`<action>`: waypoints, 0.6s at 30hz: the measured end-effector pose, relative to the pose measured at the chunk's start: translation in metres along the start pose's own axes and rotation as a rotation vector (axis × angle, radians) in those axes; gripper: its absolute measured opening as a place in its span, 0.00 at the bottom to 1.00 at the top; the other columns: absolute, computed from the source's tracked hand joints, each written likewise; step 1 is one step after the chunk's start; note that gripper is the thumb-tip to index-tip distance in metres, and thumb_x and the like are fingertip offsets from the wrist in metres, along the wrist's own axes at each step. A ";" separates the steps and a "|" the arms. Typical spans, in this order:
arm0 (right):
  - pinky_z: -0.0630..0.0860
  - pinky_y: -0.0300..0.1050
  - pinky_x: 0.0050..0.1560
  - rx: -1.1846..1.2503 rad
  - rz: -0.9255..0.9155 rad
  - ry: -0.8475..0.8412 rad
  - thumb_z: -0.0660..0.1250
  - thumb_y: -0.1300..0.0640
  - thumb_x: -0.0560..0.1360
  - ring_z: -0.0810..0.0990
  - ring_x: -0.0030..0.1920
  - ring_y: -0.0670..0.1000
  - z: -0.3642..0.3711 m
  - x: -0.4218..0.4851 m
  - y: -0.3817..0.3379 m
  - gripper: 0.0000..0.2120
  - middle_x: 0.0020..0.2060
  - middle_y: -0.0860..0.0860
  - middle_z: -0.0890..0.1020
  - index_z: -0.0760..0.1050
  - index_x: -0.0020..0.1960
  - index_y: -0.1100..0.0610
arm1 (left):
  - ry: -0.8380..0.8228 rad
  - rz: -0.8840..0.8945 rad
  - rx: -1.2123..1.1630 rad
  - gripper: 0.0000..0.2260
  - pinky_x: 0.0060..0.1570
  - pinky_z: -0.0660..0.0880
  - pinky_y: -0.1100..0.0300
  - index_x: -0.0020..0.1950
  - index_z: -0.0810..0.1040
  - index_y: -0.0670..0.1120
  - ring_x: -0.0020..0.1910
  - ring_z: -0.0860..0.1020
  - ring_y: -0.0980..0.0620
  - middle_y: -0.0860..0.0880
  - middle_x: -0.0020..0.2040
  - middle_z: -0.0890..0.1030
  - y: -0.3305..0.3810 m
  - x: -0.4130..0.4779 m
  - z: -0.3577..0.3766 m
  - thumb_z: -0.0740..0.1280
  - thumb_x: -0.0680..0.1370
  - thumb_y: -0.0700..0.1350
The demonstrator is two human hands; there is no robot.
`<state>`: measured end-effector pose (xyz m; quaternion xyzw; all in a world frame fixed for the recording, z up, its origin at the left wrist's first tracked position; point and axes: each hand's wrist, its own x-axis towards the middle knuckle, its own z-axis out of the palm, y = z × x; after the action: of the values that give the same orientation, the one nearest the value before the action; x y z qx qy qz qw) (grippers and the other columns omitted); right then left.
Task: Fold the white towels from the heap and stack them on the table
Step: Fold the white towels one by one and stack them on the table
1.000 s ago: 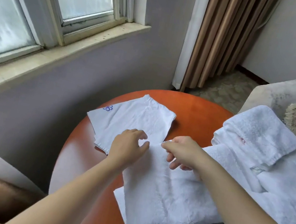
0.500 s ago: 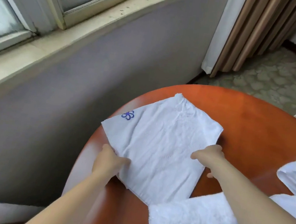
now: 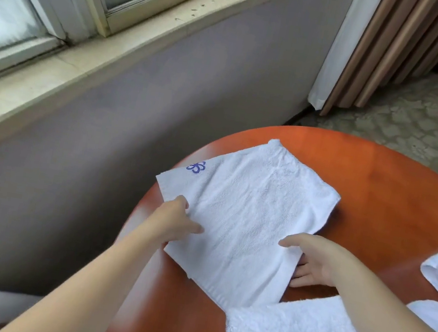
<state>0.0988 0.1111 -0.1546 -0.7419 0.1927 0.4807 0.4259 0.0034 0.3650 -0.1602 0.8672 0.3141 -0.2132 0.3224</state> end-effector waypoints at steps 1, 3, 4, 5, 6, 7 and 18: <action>0.77 0.60 0.55 -0.020 0.012 -0.050 0.68 0.61 0.75 0.80 0.52 0.64 0.003 -0.001 0.004 0.16 0.52 0.63 0.79 0.69 0.61 0.64 | 0.018 -0.009 0.032 0.25 0.37 0.71 0.57 0.58 0.67 0.44 0.46 0.74 0.49 0.47 0.53 0.74 0.002 0.001 0.006 0.75 0.70 0.52; 0.74 0.62 0.60 -0.029 0.032 -0.110 0.67 0.63 0.75 0.81 0.52 0.63 0.007 0.000 0.013 0.13 0.51 0.62 0.82 0.73 0.58 0.65 | 0.026 -0.028 0.141 0.25 0.33 0.68 0.58 0.54 0.67 0.44 0.45 0.72 0.48 0.47 0.49 0.73 0.005 0.002 0.012 0.76 0.68 0.54; 0.75 0.63 0.60 -0.029 0.034 -0.122 0.67 0.65 0.75 0.82 0.52 0.63 0.008 0.000 0.016 0.11 0.50 0.61 0.83 0.74 0.57 0.65 | -0.003 -0.038 0.183 0.24 0.31 0.66 0.58 0.51 0.67 0.44 0.43 0.72 0.48 0.48 0.46 0.72 0.005 0.002 0.013 0.76 0.68 0.54; 0.76 0.63 0.57 -0.037 0.037 -0.129 0.67 0.66 0.75 0.82 0.51 0.63 0.009 -0.001 0.017 0.10 0.49 0.61 0.84 0.75 0.56 0.65 | -0.044 -0.049 0.210 0.22 0.29 0.66 0.59 0.46 0.68 0.44 0.39 0.73 0.49 0.49 0.42 0.72 0.006 0.001 0.014 0.76 0.68 0.54; 0.78 0.62 0.53 -0.048 0.044 -0.136 0.66 0.67 0.75 0.83 0.50 0.62 0.009 -0.003 0.017 0.10 0.48 0.61 0.84 0.75 0.56 0.65 | -0.084 -0.056 0.222 0.20 0.27 0.65 0.60 0.41 0.68 0.45 0.35 0.72 0.50 0.50 0.38 0.72 0.005 0.001 0.015 0.76 0.68 0.53; 0.79 0.60 0.49 -0.056 0.048 -0.141 0.66 0.67 0.75 0.83 0.49 0.61 0.008 -0.006 0.016 0.10 0.47 0.60 0.85 0.76 0.56 0.64 | -0.115 -0.058 0.218 0.19 0.26 0.64 0.61 0.37 0.67 0.45 0.31 0.70 0.51 0.50 0.34 0.71 0.003 0.002 0.016 0.75 0.69 0.52; 0.72 0.66 0.62 0.375 -0.184 -0.385 0.56 0.66 0.77 0.82 0.47 0.55 0.019 -0.051 0.000 0.15 0.47 0.57 0.83 0.75 0.60 0.61 | 0.071 0.191 -0.418 0.08 0.38 0.79 0.56 0.52 0.77 0.46 0.48 0.81 0.45 0.43 0.52 0.80 0.027 0.004 -0.067 0.69 0.74 0.41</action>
<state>0.0650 0.1206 -0.1132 -0.5594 0.1258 0.5283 0.6262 0.0356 0.3971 -0.1037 0.8142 0.2789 -0.0813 0.5027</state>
